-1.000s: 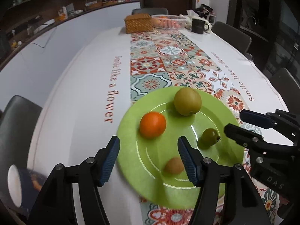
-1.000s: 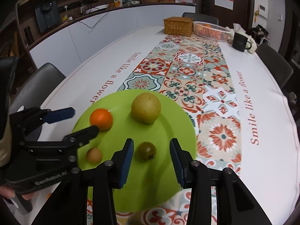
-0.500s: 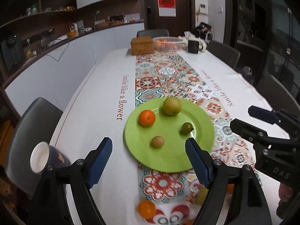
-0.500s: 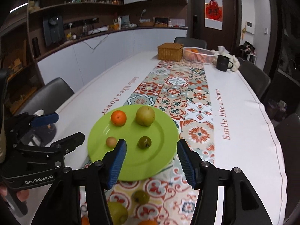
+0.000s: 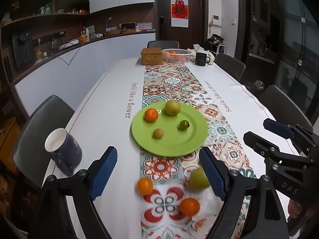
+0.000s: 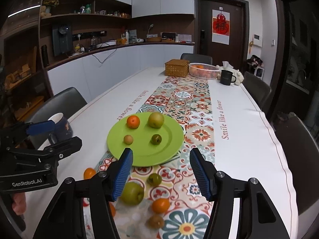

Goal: Organize fruits
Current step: 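Withdraw both tools from the plate back toward the remaining fruits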

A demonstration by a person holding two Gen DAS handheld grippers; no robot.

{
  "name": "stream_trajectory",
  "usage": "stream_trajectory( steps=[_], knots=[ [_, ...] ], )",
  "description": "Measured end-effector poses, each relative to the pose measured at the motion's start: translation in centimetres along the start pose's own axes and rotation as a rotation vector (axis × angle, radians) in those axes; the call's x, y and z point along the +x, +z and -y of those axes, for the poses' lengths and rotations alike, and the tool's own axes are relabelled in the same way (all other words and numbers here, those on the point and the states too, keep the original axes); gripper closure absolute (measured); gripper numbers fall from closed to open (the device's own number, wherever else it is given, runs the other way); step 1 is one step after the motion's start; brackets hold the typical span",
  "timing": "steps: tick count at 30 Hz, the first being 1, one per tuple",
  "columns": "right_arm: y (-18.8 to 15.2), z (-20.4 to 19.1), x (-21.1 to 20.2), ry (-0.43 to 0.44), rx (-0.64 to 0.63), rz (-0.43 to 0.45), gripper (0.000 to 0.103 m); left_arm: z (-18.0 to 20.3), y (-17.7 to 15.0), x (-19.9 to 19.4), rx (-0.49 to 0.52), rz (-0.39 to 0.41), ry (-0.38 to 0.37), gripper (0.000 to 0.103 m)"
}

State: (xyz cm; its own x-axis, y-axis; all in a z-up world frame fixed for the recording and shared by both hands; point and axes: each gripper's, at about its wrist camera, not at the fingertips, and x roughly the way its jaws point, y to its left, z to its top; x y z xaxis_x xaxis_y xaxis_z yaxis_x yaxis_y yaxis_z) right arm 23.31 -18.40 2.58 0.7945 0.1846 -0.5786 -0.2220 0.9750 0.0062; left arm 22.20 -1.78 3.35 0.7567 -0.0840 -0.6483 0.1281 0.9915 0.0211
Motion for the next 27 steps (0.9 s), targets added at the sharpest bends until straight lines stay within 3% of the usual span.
stream_trajectory(
  steps=[13,27],
  knots=[
    [-3.9,0.0,-3.0,-0.003,-0.006,-0.026,0.043,1.8,-4.0,-2.7,0.037,-0.006,-0.010,0.018],
    [-7.9,-0.4,-2.2,0.005,-0.034,-0.130,0.043,3.2,-7.5,-1.1,0.127,-0.063,-0.011,0.018]
  ],
)
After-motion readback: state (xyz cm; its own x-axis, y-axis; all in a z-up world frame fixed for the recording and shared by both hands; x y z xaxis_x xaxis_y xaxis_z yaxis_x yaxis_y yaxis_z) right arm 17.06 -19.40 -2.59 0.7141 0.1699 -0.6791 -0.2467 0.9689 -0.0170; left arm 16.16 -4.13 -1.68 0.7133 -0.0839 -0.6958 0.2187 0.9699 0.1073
